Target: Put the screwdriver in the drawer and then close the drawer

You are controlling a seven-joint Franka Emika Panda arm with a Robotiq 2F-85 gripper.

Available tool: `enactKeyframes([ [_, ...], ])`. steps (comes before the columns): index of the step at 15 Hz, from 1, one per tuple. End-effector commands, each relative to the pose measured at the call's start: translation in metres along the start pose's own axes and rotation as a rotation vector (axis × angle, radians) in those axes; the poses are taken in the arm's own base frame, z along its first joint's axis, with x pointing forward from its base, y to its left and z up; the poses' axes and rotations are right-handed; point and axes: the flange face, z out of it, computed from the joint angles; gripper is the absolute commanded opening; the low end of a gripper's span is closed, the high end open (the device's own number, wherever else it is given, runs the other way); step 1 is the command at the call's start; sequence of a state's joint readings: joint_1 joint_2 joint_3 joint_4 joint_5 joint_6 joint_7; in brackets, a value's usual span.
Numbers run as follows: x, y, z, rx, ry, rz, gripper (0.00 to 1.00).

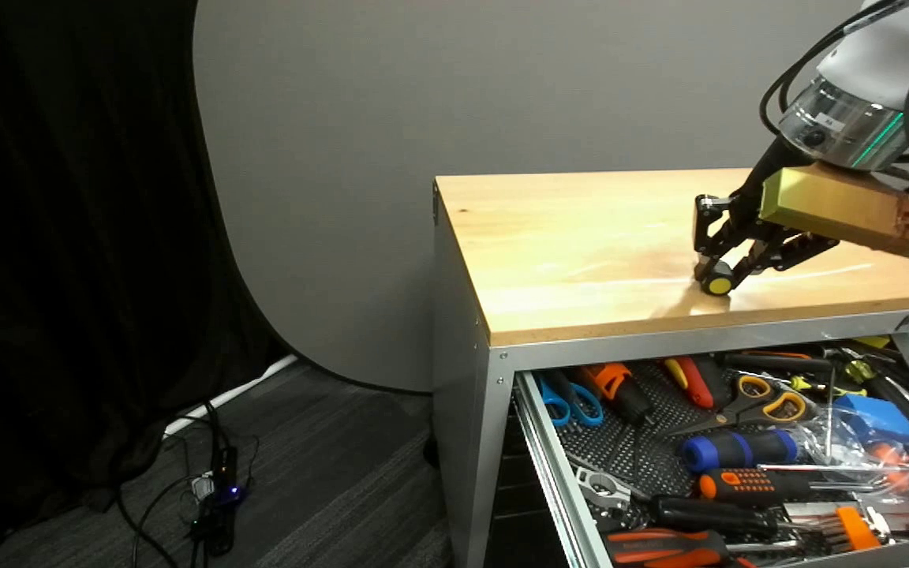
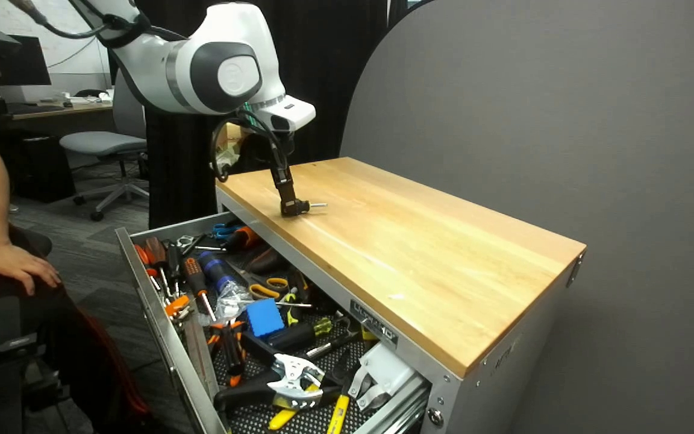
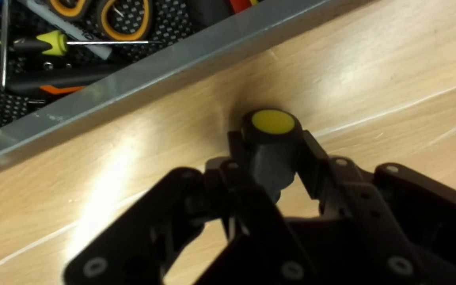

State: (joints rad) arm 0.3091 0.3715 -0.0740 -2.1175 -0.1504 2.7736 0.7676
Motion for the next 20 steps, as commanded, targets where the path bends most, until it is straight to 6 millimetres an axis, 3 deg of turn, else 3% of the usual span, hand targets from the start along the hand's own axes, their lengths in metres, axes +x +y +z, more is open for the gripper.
enactKeyframes([
  [1, 0.005, 0.026, -0.031, -0.022, -0.001, 0.022, 0.15],
  [5, -0.013, 0.075, -0.064, -0.113, -0.127, 0.009, 0.16],
  [8, -0.037, 0.101, -0.076, -0.115, -0.212, -0.002, 0.15],
  [13, -0.074, 0.104, -0.067, -0.051, -0.275, 0.011, 0.14],
  [14, -0.08, 0.101, -0.064, -0.045, -0.278, 0.011, 0.61],
  [16, -0.088, 0.099, -0.06, -0.055, -0.313, -0.022, 0.66],
  [20, -0.097, 0.122, -0.057, -0.023, -0.456, -0.052, 0.98],
])
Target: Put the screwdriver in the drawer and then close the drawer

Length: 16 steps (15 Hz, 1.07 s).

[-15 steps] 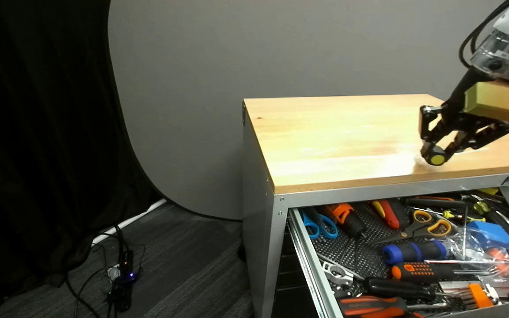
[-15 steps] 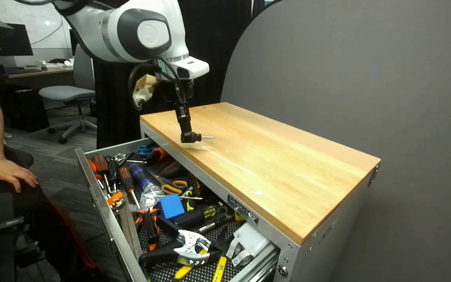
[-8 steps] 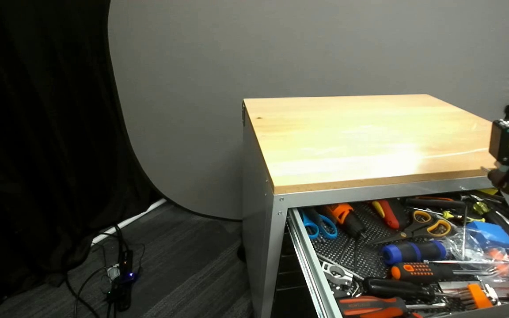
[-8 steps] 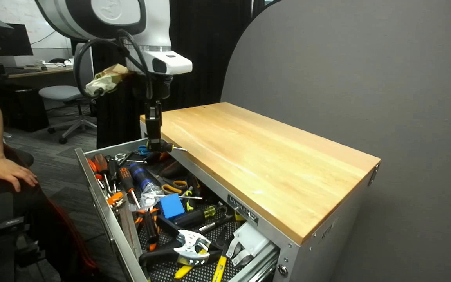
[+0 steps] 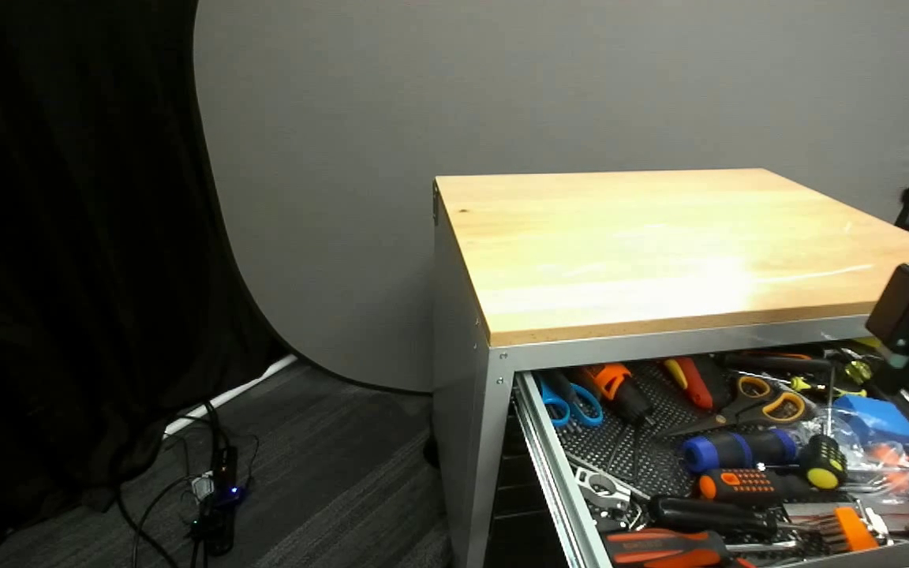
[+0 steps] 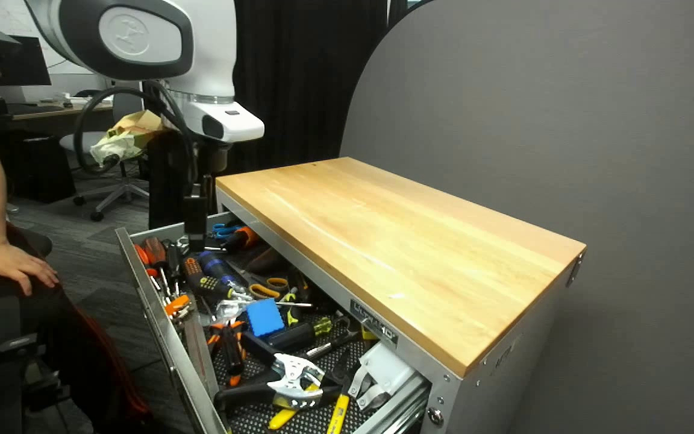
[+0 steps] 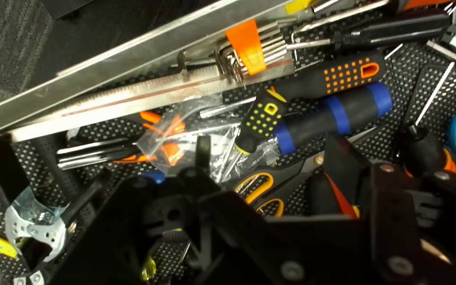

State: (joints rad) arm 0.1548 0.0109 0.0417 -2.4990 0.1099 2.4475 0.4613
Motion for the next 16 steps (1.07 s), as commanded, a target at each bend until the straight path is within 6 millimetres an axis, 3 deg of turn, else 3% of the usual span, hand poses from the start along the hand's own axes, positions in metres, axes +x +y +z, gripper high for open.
enactKeyframes([
  [1, -0.01, 0.032, -0.003, 0.05, -0.144, -0.05, 1.0],
  [5, -0.018, 0.095, 0.009, -0.032, -0.334, -0.028, 1.0],
  [7, -0.02, 0.116, 0.02, -0.063, -0.371, 0.008, 1.0],
  [8, -0.021, 0.122, 0.032, -0.083, -0.346, 0.04, 0.84],
  [9, -0.024, 0.126, 0.041, -0.103, -0.348, 0.047, 0.74],
  [16, -0.034, 0.128, 0.088, -0.111, -0.265, 0.11, 0.19],
])
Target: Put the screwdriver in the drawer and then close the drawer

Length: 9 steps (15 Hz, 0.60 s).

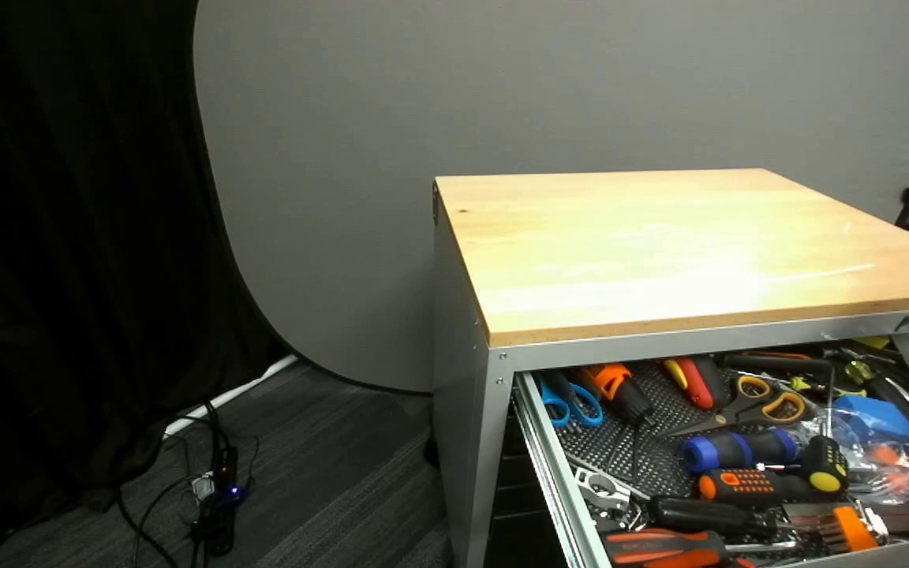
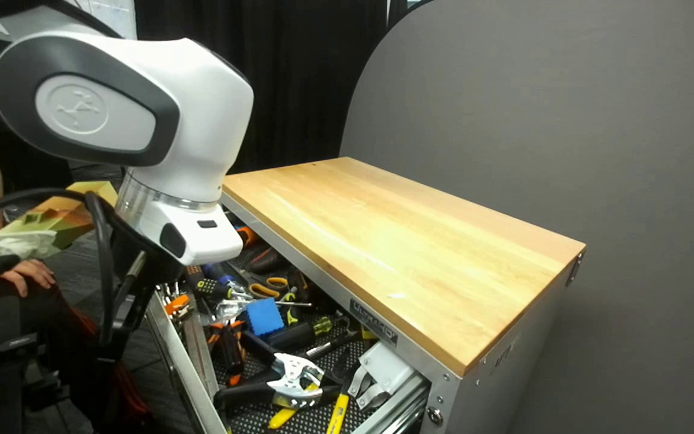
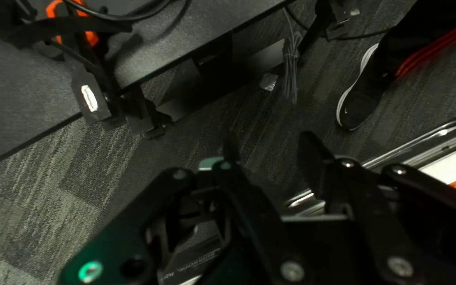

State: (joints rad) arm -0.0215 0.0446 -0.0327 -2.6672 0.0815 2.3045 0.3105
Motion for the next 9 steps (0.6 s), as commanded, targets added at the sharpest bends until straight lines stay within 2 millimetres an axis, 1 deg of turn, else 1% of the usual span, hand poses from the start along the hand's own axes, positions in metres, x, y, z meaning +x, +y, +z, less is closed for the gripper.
enactKeyframes([
  [1, 0.004, -0.008, 0.012, 0.009, 0.082, 0.042, 0.13],
  [2, 0.009, -0.012, 0.015, 0.023, 0.107, 0.06, 0.04],
  [3, 0.012, -0.017, 0.017, 0.04, 0.136, 0.079, 0.01],
  [6, 0.022, -0.034, 0.019, 0.089, 0.222, 0.128, 0.0],
  [9, 0.026, -0.05, 0.023, 0.108, 0.257, 0.155, 0.0],
])
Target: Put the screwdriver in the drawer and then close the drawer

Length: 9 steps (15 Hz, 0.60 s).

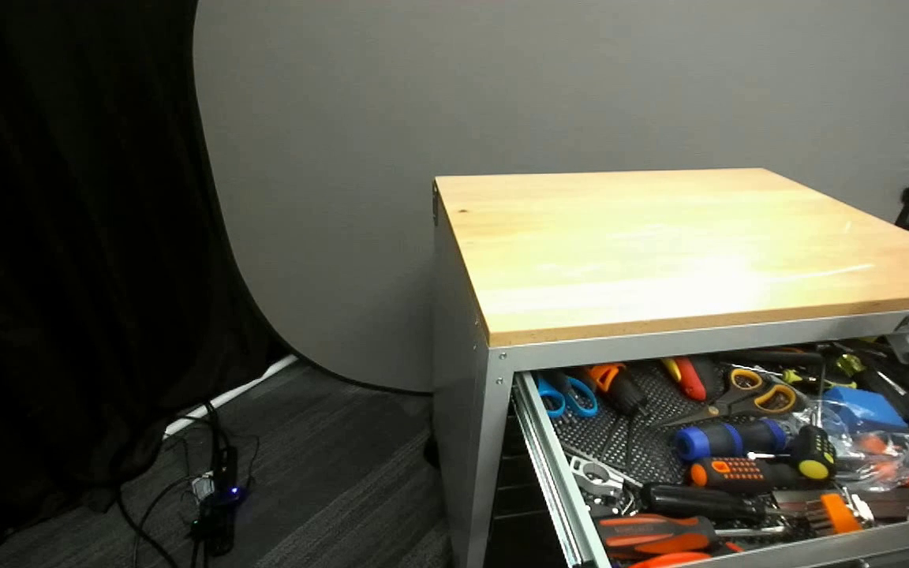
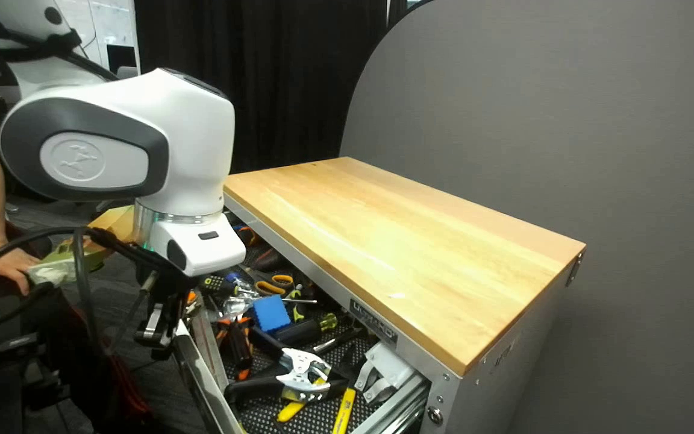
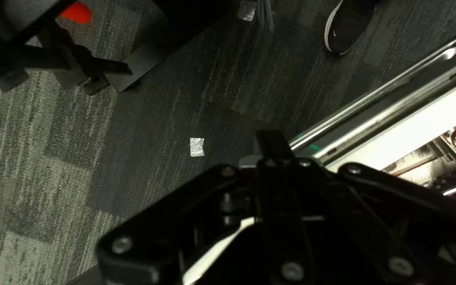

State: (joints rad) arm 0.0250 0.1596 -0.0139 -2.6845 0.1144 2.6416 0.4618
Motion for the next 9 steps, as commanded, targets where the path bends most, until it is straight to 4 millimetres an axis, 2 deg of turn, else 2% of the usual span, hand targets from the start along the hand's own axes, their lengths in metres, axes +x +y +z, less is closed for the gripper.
enactKeyframes([
  [1, 0.004, -0.03, 0.003, 0.051, 0.079, 0.035, 0.0],
  [9, 0.004, -0.107, 0.009, 0.106, 0.159, -0.015, 0.0],
])
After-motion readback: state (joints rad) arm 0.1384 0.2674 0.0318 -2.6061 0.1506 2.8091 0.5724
